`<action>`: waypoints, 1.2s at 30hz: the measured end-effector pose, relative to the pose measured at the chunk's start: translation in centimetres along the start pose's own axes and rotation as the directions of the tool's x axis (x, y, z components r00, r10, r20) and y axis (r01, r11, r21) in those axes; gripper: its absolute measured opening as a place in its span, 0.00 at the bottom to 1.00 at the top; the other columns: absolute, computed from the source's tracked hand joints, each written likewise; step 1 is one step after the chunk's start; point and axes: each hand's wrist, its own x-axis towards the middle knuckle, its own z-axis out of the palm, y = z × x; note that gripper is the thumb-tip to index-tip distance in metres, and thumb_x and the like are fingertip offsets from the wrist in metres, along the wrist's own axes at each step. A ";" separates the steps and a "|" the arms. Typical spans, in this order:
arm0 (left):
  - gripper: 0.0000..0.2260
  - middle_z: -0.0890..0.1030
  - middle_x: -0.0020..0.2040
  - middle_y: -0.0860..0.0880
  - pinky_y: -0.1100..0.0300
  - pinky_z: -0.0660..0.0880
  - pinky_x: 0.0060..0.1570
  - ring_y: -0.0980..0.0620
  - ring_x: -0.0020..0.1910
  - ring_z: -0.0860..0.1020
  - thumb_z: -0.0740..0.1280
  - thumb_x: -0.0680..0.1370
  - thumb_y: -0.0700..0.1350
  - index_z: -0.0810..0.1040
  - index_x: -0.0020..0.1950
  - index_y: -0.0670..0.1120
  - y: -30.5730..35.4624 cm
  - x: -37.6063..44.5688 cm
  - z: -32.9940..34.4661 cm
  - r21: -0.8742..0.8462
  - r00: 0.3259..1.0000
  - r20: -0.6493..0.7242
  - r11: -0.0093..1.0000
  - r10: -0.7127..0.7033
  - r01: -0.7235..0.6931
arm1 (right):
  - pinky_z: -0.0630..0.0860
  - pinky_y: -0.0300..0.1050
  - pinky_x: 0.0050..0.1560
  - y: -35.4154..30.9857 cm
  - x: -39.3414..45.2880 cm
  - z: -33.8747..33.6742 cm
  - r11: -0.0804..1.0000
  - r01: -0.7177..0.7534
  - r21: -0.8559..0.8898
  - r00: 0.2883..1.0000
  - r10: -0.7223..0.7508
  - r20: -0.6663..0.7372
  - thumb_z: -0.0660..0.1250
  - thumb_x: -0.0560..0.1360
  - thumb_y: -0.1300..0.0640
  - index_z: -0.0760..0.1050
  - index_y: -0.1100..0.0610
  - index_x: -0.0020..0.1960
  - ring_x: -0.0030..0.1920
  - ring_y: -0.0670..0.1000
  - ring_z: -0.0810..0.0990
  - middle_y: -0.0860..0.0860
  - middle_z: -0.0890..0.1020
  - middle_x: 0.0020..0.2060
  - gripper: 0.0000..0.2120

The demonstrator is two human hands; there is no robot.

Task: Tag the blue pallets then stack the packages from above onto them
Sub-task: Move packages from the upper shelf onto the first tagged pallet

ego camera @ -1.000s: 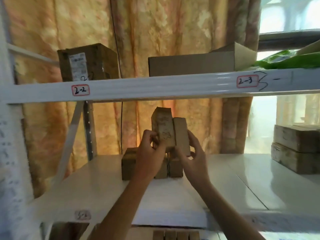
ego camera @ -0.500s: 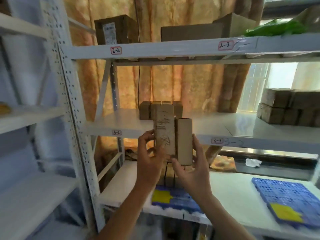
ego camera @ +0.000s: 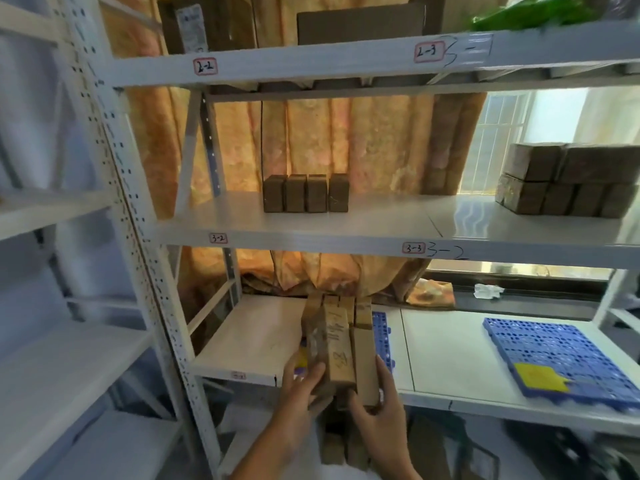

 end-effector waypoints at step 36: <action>0.35 0.78 0.67 0.42 0.44 0.75 0.66 0.38 0.66 0.77 0.66 0.75 0.69 0.73 0.73 0.46 4.7 37.3 -5.4 0.866 0.962 -0.192 0.495 0.192 0.074 | 0.68 0.47 0.42 10.0 33.3 12.4 0.774 -0.479 -0.413 0.870 0.358 -0.339 0.65 0.77 0.46 0.75 0.55 0.41 0.46 0.57 0.80 0.50 0.78 0.37 0.13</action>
